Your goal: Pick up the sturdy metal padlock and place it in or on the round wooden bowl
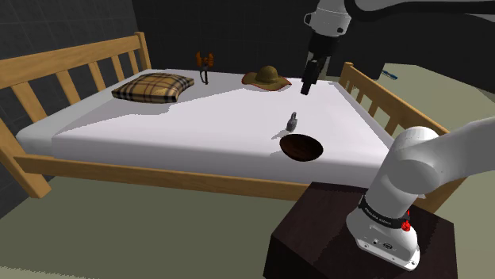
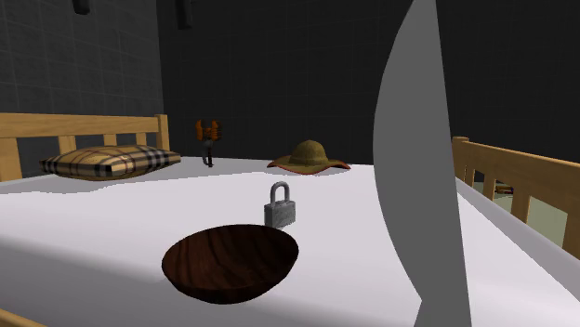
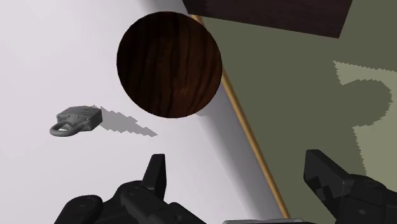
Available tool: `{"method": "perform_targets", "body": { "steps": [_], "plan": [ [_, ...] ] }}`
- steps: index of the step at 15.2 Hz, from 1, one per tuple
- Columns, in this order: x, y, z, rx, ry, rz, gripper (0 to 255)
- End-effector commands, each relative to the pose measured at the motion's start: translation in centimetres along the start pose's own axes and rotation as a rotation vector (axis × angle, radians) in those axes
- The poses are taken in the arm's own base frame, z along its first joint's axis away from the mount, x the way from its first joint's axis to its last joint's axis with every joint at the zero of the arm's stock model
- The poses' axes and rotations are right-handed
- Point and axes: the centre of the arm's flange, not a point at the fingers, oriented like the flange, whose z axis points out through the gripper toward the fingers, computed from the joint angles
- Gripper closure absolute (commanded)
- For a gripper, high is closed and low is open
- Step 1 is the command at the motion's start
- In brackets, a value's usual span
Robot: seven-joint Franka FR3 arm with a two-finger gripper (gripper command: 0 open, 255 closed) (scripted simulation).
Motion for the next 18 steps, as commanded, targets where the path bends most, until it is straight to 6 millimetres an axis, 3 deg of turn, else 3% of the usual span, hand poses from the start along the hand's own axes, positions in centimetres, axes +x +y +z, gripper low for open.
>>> {"method": "perform_targets", "body": {
  "steps": [1,18],
  "plan": [
    [0.0,0.0,0.0,0.000,0.000,0.000,0],
    [4.0,17.4,14.9,0.065,-0.026,-0.150,0]
  ]
}}
